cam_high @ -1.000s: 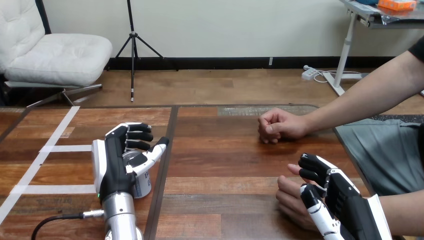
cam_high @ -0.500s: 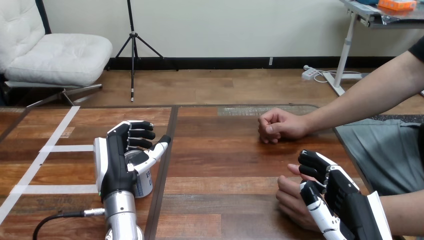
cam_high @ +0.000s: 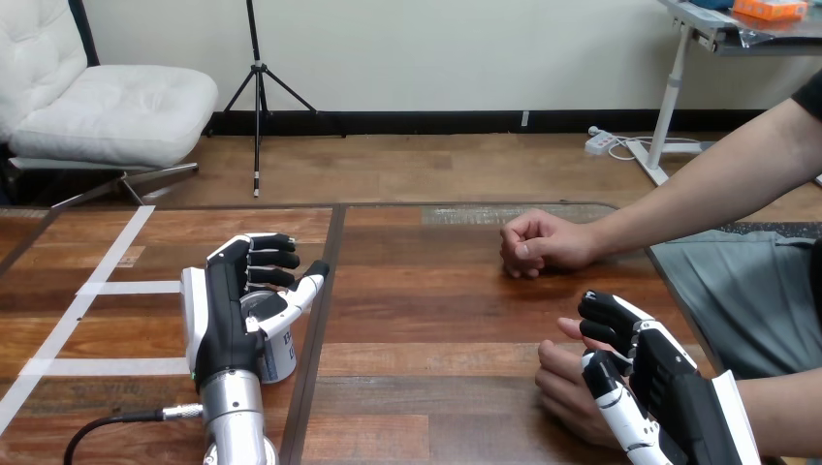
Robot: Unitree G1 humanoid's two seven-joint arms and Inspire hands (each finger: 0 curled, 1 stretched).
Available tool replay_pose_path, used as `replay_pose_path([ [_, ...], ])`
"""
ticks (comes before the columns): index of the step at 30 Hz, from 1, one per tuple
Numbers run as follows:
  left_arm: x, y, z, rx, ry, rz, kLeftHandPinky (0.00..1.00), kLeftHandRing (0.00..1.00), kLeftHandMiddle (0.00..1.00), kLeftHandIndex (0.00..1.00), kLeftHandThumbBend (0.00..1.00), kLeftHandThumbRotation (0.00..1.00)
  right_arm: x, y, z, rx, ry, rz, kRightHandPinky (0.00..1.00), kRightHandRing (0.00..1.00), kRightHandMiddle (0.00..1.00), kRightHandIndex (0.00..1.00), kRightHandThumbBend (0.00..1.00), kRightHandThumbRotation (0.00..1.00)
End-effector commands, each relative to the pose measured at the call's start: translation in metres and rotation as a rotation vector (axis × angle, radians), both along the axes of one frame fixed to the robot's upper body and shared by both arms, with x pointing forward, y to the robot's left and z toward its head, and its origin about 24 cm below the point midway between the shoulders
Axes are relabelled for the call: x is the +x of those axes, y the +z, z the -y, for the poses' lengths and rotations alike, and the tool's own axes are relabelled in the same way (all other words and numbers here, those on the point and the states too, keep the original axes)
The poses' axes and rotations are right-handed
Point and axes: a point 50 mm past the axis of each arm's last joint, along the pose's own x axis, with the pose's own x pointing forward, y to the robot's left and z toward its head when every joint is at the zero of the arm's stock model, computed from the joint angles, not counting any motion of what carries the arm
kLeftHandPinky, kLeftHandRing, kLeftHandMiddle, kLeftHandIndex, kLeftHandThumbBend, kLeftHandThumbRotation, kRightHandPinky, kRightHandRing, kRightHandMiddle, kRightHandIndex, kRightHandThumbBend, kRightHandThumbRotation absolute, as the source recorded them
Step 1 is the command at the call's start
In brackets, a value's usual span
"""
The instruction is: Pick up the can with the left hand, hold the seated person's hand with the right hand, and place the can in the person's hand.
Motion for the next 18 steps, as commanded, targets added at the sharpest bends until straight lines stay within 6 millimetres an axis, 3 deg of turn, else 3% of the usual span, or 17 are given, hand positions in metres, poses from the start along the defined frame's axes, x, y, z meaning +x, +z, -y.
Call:
replay_pose_path([
  [1,0.009,0.017,0.004,-0.013,-0.019,0.088,0.46,0.54,0.58,0.57,0.61,0.0,0.01,0.012,0.001,-0.006,0.009,0.081,0.76,0.82,0.83,0.81,0.58,0.67],
  [18,-0.003,0.011,-0.003,-0.033,-0.013,0.081,0.65,0.7,0.73,0.71,0.72,0.0,0.011,0.012,0.002,-0.01,0.015,0.081,0.76,0.83,0.84,0.81,0.57,0.66],
])
